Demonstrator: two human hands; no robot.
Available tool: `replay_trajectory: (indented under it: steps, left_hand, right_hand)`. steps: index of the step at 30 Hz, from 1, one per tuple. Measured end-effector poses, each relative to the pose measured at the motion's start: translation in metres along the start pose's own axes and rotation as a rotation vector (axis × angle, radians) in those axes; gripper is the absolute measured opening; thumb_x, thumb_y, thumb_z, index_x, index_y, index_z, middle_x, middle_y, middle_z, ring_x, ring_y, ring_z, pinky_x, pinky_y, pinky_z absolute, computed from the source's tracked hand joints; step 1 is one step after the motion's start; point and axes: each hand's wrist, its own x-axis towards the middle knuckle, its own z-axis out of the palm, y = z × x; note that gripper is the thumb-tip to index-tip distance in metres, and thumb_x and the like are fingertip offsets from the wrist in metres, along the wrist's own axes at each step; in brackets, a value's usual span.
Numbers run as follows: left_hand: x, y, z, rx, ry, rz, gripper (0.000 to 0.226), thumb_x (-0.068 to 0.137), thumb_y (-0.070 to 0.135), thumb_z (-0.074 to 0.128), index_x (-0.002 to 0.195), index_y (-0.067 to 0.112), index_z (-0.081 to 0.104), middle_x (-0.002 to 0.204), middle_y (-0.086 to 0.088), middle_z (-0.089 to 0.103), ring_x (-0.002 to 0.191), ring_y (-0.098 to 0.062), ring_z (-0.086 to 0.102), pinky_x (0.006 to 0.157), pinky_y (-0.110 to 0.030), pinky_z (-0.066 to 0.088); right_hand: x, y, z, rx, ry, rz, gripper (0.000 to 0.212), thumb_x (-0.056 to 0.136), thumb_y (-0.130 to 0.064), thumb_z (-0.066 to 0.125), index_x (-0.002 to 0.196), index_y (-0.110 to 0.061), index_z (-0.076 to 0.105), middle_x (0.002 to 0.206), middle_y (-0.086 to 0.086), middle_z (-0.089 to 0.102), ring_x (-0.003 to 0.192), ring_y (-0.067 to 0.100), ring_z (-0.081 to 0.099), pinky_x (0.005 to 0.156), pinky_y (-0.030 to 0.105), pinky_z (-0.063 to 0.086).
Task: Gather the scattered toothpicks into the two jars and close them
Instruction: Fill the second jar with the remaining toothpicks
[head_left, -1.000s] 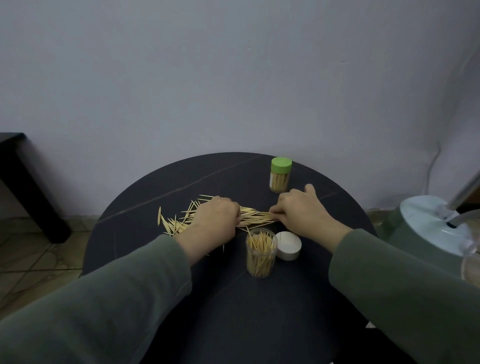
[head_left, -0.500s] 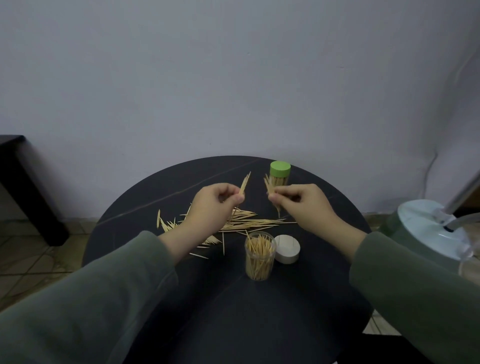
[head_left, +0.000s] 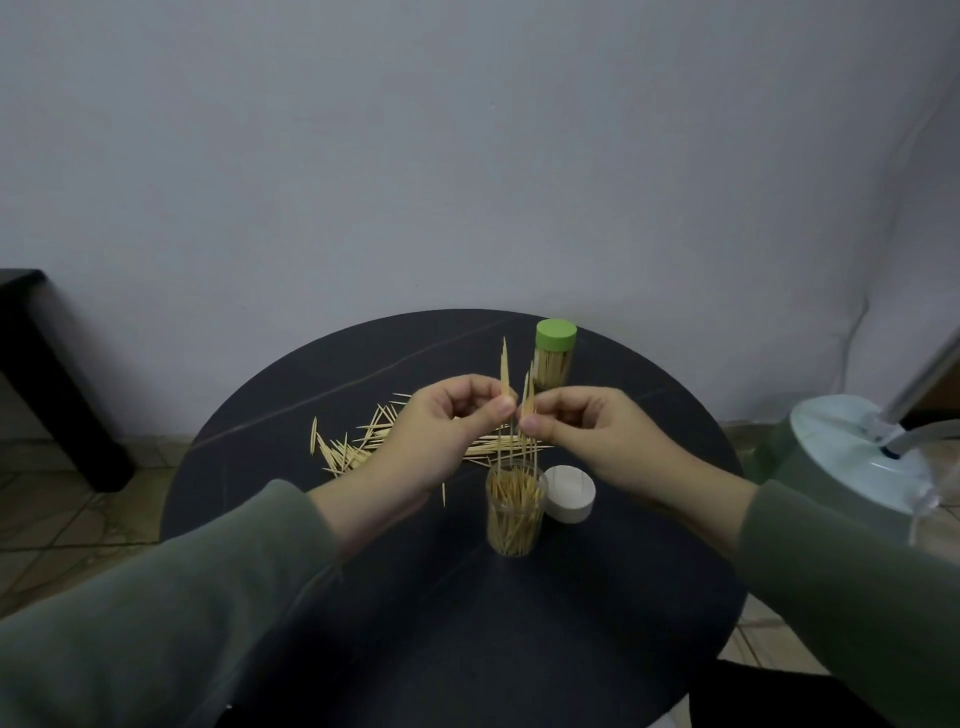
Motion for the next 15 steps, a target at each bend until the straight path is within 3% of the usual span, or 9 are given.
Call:
replay_trajectory:
  steps: [3, 8, 15]
  left_hand:
    - [-0.006, -0.006, -0.007, 0.025, -0.039, -0.013, 0.005, 0.083, 0.015, 0.067, 0.088, 0.013, 0.069, 0.079, 0.004, 0.068, 0.08, -0.01, 0.061, 0.08, -0.023, 0.052]
    - [-0.014, -0.019, -0.013, 0.101, -0.079, -0.001, 0.009, 0.078, 0.029, 0.076, 0.083, 0.022, 0.072, 0.085, -0.003, 0.068, 0.087, -0.021, 0.062, 0.089, -0.041, 0.05]
    - [-0.021, -0.026, -0.017, 0.218, -0.12, 0.051, 0.023, 0.075, 0.039, 0.073, 0.089, 0.02, 0.071, 0.094, 0.001, 0.067, 0.099, -0.023, 0.06, 0.096, -0.05, 0.045]
  right_hand:
    - [-0.006, 0.001, 0.001, -0.077, -0.025, 0.01, 0.013, 0.083, -0.018, 0.069, 0.095, -0.023, 0.072, 0.092, -0.004, 0.074, 0.09, 0.006, 0.069, 0.081, 0.02, 0.054]
    - [-0.013, 0.003, 0.002, -0.147, -0.049, 0.002, 0.012, 0.081, -0.02, 0.072, 0.088, -0.03, 0.072, 0.084, -0.01, 0.074, 0.084, 0.002, 0.068, 0.074, 0.014, 0.052]
    - [-0.011, 0.007, 0.004, -0.313, -0.123, 0.011, 0.013, 0.077, -0.034, 0.075, 0.089, -0.035, 0.07, 0.1, -0.014, 0.066, 0.097, -0.004, 0.059, 0.078, 0.01, 0.046]
